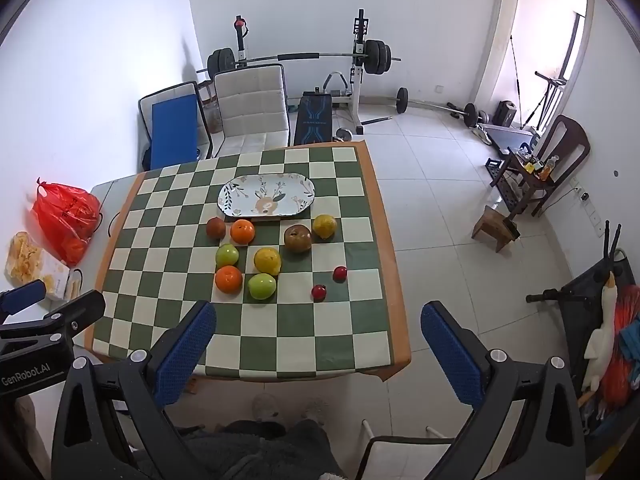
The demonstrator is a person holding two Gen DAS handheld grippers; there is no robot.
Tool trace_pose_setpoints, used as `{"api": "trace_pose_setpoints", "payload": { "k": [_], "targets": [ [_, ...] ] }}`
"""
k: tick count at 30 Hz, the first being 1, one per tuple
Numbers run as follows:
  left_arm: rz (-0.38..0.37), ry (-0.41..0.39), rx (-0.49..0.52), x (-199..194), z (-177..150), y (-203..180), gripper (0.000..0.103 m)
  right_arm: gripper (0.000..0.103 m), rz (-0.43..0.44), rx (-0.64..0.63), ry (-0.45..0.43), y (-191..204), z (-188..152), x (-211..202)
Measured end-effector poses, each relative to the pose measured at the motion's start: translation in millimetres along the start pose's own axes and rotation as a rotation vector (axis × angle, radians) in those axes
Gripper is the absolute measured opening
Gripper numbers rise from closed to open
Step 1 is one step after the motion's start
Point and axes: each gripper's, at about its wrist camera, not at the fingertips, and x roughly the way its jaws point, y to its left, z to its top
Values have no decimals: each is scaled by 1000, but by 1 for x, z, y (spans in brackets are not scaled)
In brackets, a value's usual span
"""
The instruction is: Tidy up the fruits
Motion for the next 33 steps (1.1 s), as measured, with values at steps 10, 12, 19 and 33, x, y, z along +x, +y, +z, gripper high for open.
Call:
{"api": "trace_pose_setpoints", "payload": {
  "k": [10,12,19,33],
  "targets": [
    [4,-4,0,0,0,1,103,103,2,2,2,2,0,-1],
    [7,-6,3,0,0,0,103,103,0,2,0,2,0,-2],
    [8,-9,1,0,0,-1,103,103,2,2,0,2,0,-3],
    [10,-20,-2,-16,10,3,103,103,6,-8,-11,9,1,-6]
  ]
}}
